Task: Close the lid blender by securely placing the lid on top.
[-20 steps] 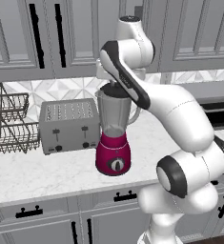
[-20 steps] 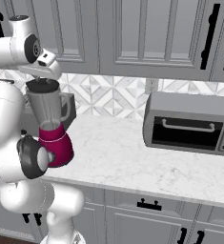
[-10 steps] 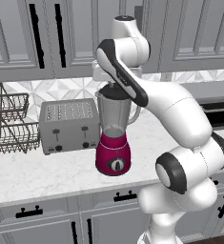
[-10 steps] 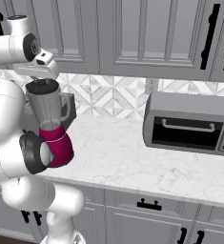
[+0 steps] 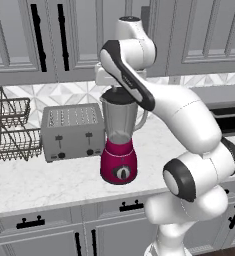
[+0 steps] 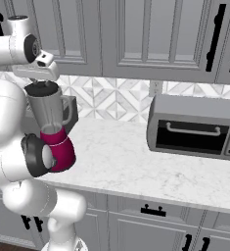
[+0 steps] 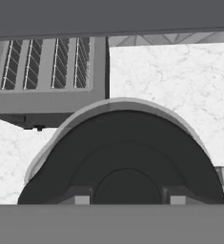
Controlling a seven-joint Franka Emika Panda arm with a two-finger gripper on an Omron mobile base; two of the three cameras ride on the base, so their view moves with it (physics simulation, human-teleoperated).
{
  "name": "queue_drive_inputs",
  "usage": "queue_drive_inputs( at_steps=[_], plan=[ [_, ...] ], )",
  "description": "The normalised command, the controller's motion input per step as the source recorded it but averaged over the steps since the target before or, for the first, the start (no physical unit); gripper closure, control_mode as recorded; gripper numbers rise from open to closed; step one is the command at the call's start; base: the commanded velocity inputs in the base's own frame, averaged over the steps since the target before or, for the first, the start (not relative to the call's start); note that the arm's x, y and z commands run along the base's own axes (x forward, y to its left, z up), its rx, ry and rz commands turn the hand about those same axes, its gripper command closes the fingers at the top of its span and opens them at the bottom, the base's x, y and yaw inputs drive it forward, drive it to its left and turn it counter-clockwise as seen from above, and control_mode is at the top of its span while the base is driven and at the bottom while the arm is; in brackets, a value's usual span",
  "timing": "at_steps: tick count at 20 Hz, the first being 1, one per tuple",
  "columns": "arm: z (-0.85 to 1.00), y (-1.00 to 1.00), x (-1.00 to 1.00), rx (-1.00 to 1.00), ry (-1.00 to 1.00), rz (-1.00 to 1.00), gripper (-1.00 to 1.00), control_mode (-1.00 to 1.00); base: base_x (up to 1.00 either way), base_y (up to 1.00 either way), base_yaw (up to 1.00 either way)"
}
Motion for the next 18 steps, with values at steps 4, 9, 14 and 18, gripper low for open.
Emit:
queue_drive_inputs(
  at_steps=[4,9,14,18],
  plan=[
    [-0.20,0.05,0.00,0.01,0.00,0.01,1.00,-1.00,0.00,0.00,0.00],
    [-0.29,0.00,0.25,-0.01,-0.01,0.00,1.00,-1.00,0.00,0.00,0.00],
    [-0.13,-0.01,0.01,-0.06,-0.15,0.00,1.00,-1.00,0.00,0.00,0.00],
    [0.00,0.00,0.10,-0.02,-0.15,0.00,1.00,-1.00,0.00,0.00,0.00]
  ],
)
